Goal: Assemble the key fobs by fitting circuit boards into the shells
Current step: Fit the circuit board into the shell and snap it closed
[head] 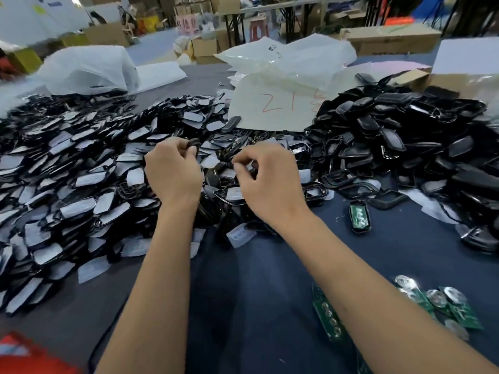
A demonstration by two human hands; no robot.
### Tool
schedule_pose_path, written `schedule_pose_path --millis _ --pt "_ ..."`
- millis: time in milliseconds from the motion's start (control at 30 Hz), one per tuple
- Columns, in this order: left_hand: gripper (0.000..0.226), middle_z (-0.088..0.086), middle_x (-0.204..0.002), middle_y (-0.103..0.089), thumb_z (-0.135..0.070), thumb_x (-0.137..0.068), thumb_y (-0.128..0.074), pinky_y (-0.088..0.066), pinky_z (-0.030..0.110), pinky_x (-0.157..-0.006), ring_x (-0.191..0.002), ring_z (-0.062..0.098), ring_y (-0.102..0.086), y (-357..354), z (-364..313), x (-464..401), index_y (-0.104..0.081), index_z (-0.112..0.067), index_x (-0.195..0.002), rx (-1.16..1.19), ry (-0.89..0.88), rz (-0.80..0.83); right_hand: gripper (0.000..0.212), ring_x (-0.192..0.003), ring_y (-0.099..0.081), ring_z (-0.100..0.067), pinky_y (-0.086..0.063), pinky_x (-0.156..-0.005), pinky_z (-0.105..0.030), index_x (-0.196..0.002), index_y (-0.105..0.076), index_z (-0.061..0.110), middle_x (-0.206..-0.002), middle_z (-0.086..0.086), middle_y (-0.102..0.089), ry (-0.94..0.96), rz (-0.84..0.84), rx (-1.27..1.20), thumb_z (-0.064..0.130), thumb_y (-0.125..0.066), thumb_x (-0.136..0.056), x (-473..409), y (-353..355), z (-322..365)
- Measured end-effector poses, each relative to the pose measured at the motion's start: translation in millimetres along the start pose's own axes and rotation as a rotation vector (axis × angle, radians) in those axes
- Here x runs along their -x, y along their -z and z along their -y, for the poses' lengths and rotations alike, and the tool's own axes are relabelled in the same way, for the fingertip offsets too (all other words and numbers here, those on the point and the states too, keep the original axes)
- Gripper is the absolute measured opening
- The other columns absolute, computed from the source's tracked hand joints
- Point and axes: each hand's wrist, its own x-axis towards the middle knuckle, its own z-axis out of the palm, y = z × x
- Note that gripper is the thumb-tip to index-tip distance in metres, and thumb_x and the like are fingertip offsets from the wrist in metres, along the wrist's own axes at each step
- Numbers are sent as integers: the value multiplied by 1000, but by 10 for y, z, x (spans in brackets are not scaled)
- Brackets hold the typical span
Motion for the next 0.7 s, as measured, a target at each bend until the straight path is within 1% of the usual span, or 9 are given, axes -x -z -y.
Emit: schedule_pose_path --millis 100,167,233,333,400,467,533,600,700 --pt "4 -6 -83 -74 -19 -91 -77 -58 31 -83 -81 13 -71 -83 -430 223 -79 -18 -94 479 85 149 11 -79 -68 -8 -56 -82 -32 -89 -80 18 -82 11 -75 -180 -108 -158 14 -70 -92 77 321 -203" --pt "8 -1 -81 -76 -12 -92 -77 -61 33 -81 -79 13 -71 -182 -777 486 -77 -19 -88 859 188 364 10 -82 -69 -2 -58 -83 -28 -94 -79 22 -84 14 -75 -274 -156 -233 17 -70 -94 161 541 -374" --pt "11 2 -82 -78 -8 -94 -73 -59 36 -77 -79 17 -72 -320 -1084 766 -76 -17 -89 1055 223 560 9 -87 -71 -4 -60 -86 -33 -101 -77 23 -90 11 -76 -352 -189 -286 21 -69 -96 267 747 -581" --pt "13 8 -86 -76 -5 -95 -71 -55 44 -81 -83 23 -67 -529 -1428 1148 -76 -16 -90 1123 223 730 11 -86 -74 -15 -61 -79 -42 -102 -77 23 -92 3 -78 -452 -242 -387 22 -66 -100 486 1063 -913" --pt "8 15 -94 -76 -6 -95 -72 -58 53 -90 -87 27 -67 -627 -1562 1330 -77 -13 -95 1116 223 818 10 -86 -75 -21 -61 -75 -40 -98 -79 23 -92 -2 -79 -482 -290 -481 21 -69 -97 631 1241 -1063" --pt "7 18 -101 -77 -10 -94 -73 -59 56 -93 -92 28 -69 -681 -1624 1481 -78 -11 -99 1094 168 900 12 -85 -76 -19 -60 -73 -33 -95 -81 28 -91 -3 -80 -484 -322 -544 20 -73 -93 756 1390 -1152" --pt "8 15 -101 -78 -14 -94 -75 -60 48 -88 -91 22 -70 -726 -1616 1582 -79 -13 -100 1063 82 935 20 -79 -73 -12 -57 -70 -26 -89 -81 34 -87 2 -79 -461 -337 -512 15 -76 -92 846 1479 -1220" --pt "9 9 -98 -78 -21 -96 -73 -61 40 -86 -89 17 -71 -739 -1585 1614 -79 -15 -99 1034 44 946 28 -78 -71 -8 -57 -72 -27 -83 -78 40 -83 10 -77 -406 -358 -356 13 -80 -90 895 1536 -1274" --pt "28 11 -90 -77 -36 -101 -65 -61 28 -73 -78 18 -73 -708 -1545 1556 -77 -11 -98 1062 181 1027 29 -89 -69 -6 -55 -79 -24 -87 -74 37 -88 14 -72 -187 -389 -62 8 -81 -88 917 1611 -1286"
